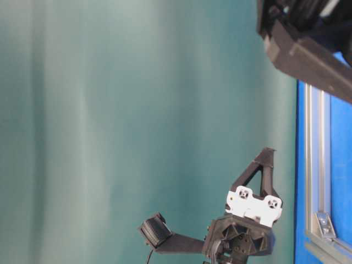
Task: Insert the wire through the string loop located on the right side.
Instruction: 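Open the right gripper and move it over the black USB cable plug end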
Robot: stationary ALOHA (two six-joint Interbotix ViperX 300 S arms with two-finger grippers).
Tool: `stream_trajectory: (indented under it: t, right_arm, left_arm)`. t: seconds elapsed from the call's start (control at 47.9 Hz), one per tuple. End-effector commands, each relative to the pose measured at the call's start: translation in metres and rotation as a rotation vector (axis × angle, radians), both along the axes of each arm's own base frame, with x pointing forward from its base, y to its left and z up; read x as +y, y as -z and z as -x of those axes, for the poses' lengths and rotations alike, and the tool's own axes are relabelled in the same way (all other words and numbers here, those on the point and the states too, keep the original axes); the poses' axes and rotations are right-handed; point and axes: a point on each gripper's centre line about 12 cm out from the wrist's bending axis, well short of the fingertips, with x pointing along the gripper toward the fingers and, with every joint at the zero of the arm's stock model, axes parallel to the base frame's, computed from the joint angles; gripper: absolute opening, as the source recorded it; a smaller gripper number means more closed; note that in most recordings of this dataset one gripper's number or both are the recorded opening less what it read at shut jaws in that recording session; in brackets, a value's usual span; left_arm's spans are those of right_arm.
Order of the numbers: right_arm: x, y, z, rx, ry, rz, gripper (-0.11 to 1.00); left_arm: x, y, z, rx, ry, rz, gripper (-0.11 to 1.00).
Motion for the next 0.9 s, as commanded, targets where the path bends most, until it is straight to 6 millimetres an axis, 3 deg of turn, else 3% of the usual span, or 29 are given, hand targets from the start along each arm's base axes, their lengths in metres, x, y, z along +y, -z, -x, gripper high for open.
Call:
stream_trajectory:
  t: [0.0,0.48,0.876]
  right_arm:
    - [0.005,-0.005,-0.008,-0.026,-0.001,-0.017,0.9]
    - [0.011,0.048,-0.026,0.066,0.057,-0.055,0.9]
    - [0.013,0.05,-0.031,0.067,0.061,-0.065,0.9]
  left_arm:
    - [0.0,-0.015,-0.002,-0.043,0.004,-0.016,0.0]
    - [0.0,-0.014,-0.002,-0.039,0.003,-0.014,0.0]
    - [0.0,-0.014,-0.001,-0.039,0.003,-0.014,0.0]
